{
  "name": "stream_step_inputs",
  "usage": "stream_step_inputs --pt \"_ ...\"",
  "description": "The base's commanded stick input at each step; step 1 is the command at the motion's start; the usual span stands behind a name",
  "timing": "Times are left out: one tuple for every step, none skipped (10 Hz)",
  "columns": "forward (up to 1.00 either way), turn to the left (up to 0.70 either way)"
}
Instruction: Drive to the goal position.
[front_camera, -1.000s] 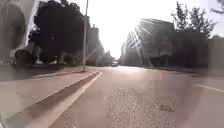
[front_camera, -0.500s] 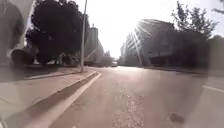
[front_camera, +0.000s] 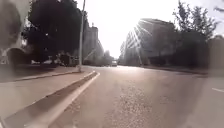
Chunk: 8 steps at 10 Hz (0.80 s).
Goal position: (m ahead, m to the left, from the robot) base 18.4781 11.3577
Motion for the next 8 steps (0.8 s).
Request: stream_step_inputs --pt "0.70 0.00" --pt "0.70 0.00" --pt "0.70 0.00" --pt "0.70 0.00" --pt "0.70 0.00" --pt "0.70 0.00" --pt "0.70 0.00" --pt "0.70 0.00"
